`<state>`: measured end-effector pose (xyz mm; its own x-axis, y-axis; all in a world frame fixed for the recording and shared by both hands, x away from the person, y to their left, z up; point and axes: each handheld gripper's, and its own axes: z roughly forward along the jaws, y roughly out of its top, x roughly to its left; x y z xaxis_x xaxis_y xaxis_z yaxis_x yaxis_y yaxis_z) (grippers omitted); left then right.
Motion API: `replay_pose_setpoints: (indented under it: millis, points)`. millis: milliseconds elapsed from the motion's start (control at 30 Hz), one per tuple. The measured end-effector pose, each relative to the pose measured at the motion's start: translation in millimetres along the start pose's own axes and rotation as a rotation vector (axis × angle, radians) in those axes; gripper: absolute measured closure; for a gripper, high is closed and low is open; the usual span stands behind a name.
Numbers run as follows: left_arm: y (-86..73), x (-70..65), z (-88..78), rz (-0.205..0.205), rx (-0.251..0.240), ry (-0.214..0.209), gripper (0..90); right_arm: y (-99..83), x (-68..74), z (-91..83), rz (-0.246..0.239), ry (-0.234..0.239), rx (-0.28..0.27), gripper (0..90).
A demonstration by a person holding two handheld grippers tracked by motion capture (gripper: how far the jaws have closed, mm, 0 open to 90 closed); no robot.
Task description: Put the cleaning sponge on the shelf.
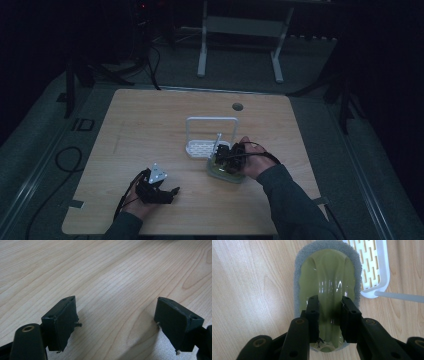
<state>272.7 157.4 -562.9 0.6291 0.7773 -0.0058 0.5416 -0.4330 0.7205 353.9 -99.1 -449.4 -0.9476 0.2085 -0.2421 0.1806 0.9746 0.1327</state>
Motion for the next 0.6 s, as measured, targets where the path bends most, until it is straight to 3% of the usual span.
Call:
replay_pose_setpoints:
  millis: [600]
  points:
    - [0.3, -0.1, 0.0, 0.001, 0.002, -0.002, 18.6, 13.4, -19.3, -9.8, -0.06, -0.007, 0.006, 71.3]
